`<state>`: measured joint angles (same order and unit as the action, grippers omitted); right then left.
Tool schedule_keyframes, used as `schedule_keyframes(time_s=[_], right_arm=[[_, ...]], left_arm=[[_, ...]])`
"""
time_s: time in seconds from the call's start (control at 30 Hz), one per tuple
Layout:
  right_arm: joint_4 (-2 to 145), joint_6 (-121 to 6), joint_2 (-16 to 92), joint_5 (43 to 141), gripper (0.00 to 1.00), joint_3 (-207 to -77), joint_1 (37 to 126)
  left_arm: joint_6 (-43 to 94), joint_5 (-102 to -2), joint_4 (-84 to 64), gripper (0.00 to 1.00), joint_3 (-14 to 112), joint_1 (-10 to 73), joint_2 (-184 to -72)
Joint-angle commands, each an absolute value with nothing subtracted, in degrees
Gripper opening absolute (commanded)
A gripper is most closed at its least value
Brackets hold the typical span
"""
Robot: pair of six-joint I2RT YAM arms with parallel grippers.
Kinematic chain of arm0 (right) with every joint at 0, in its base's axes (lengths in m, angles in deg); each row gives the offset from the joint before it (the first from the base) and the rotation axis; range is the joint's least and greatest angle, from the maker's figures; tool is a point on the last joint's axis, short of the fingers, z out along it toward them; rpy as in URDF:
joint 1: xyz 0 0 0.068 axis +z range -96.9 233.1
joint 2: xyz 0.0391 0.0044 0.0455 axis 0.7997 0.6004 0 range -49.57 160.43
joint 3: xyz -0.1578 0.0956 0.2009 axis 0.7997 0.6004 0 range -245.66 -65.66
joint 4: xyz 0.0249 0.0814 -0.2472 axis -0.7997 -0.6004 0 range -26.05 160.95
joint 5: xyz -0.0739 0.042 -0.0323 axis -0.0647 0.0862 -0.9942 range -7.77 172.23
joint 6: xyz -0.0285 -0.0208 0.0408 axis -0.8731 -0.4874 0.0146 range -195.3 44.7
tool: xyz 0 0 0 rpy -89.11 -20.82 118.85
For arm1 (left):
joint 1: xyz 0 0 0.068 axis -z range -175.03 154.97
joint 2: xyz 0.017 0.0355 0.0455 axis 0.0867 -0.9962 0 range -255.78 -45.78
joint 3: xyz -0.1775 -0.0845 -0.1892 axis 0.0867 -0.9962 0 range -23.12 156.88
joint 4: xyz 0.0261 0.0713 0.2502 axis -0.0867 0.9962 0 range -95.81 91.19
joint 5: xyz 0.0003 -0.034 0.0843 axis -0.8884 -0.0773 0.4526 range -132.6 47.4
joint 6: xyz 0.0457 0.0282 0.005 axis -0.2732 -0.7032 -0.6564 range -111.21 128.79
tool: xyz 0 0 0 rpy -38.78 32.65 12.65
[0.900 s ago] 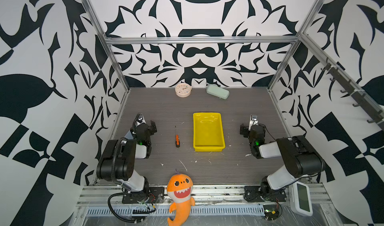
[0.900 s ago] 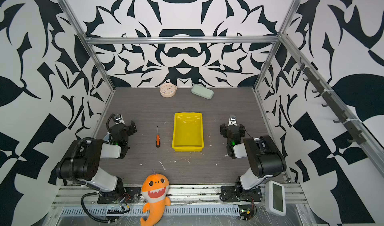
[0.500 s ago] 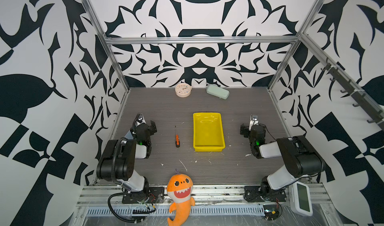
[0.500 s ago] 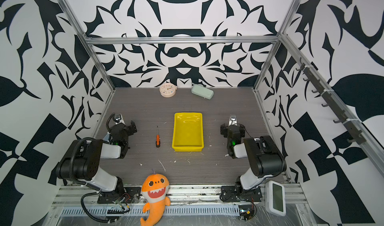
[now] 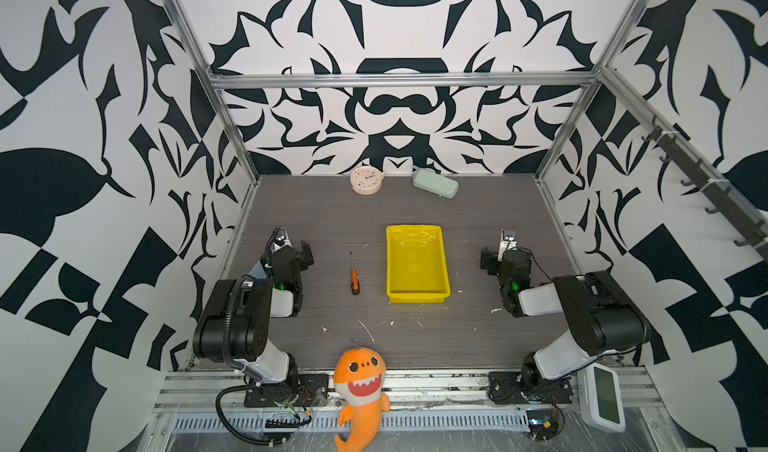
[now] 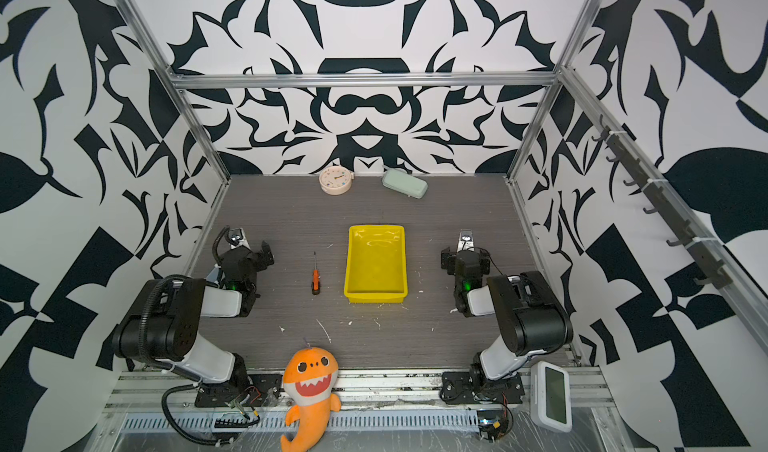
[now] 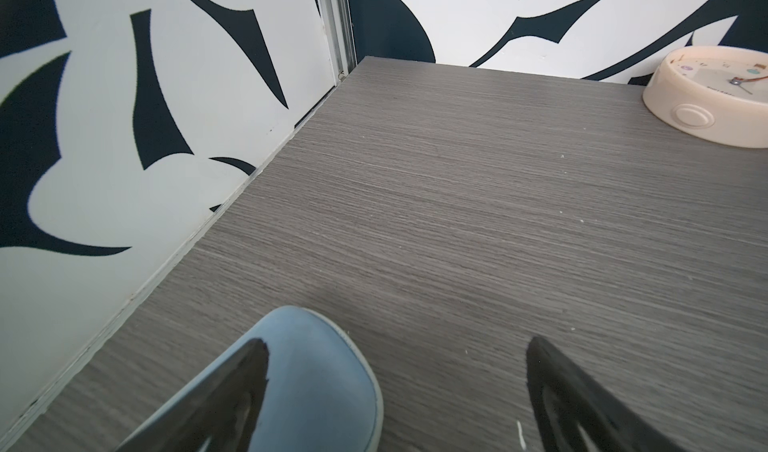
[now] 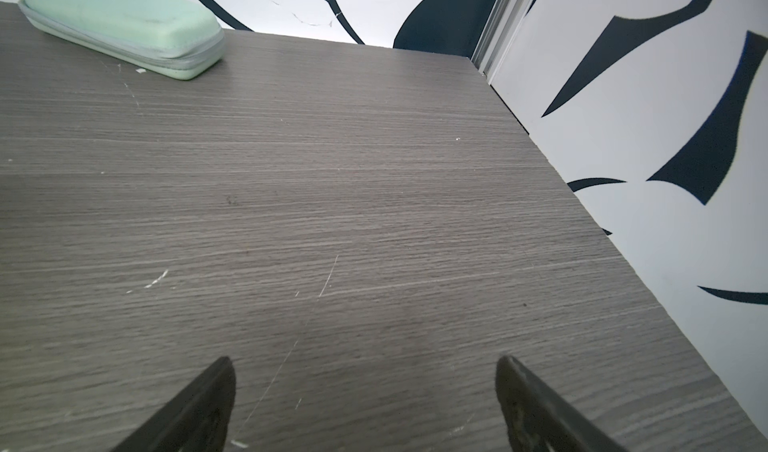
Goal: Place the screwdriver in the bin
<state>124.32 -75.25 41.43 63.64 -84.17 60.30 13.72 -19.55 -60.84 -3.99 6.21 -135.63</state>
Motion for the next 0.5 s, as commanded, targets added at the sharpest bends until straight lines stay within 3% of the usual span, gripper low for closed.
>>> schedule_keyframes(time_s=[0.0, 0.3, 0.47], right_arm=[[124.8, -74.7, 39.6, 63.8, 1.0, -85.4, 60.1], [124.8, -74.7, 39.6, 63.8, 1.0, -85.4, 60.1], [124.8, -74.9, 39.6, 63.8, 1.0, -85.4, 60.1]], left_arm=[[14.4, -19.7, -61.7, 0.99, -3.0, 6.0, -135.4], [14.6, -19.7, -62.6, 0.99, -3.6, 6.1, -135.2], [12.3, -17.4, -70.2, 0.99, -7.1, 8.4, -135.0]])
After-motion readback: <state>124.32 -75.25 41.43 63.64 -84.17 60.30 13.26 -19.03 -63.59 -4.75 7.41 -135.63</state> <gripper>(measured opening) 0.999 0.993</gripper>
